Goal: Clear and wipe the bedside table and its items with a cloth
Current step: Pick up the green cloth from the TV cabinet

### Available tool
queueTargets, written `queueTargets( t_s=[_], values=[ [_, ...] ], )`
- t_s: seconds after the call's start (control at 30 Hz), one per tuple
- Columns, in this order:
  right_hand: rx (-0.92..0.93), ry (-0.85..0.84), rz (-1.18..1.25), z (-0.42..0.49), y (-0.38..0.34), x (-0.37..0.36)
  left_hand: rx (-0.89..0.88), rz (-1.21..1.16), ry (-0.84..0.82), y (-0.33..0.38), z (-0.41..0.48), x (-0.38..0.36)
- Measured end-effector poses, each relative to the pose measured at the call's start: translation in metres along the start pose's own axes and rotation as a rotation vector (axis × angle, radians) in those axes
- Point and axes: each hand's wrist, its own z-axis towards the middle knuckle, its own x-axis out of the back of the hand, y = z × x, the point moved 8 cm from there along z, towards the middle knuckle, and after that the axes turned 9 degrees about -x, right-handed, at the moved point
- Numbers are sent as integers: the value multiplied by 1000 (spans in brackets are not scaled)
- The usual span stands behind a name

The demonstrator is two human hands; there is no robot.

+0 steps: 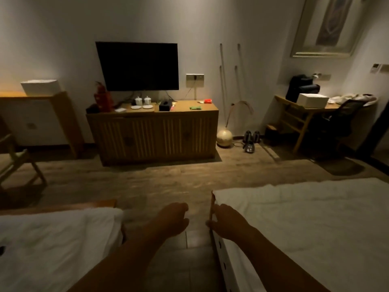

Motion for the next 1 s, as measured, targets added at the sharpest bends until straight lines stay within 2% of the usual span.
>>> queueTargets(
  t_s=[0.2, 0.47, 0.63, 0.8, 1.0],
  values=[
    [7, -27, -26, 165, 4, 55, 3, 32, 44, -12, 166, 50],
    [20, -85, -73, 355, -5, 95, 65, -31, 49, -74, 331, 81],
    [-10, -114, -113, 497, -15, 99, 93, -34, -3, -136, 459, 81],
    [-103, -129, -117, 632, -31, 117, 31, -8, -89, -181, 601, 104],
    [-171, -253, -132, 758, -39, 142, -11, 44, -195, -221, 739, 146]
  ],
)
